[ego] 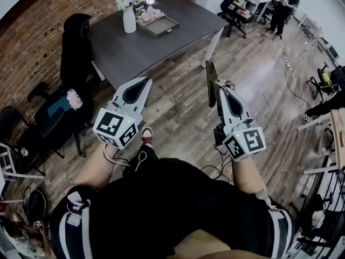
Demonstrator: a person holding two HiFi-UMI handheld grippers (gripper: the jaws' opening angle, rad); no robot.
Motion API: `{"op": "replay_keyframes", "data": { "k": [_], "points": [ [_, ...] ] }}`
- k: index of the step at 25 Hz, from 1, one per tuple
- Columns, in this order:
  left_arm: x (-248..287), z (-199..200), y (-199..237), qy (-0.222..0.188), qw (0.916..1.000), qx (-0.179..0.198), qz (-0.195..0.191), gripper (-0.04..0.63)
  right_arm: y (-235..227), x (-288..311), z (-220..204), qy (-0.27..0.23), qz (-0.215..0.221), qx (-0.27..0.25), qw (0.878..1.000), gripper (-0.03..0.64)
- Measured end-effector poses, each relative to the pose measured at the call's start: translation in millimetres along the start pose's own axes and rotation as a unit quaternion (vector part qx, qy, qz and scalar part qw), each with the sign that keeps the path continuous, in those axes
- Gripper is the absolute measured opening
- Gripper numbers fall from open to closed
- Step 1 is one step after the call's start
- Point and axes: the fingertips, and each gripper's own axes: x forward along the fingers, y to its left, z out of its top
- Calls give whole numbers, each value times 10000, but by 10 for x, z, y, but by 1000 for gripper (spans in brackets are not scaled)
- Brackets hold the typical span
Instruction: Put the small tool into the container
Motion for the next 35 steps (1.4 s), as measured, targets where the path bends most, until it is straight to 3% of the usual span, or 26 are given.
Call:
{"op": "replay_keyframes", "data": {
  "k": [8, 16, 27, 35],
  "points": [
    [192, -52, -176, 76, 9993, 204, -294, 9, -82, -47, -11, -81, -112, 101, 9999, 5],
    [334, -271, -93, 337, 9991, -2, -257, 9, -155, 112, -188, -50, 14, 311, 9995, 5],
    [470, -655, 241, 676, 9971, -256, -256, 9, -171, 501, -591, 180, 40, 591, 9981, 5],
    [523, -811, 635, 640, 9970, -416, -148, 9, -121, 926, -788, 380, 160, 502, 9979, 5]
  ]
}}
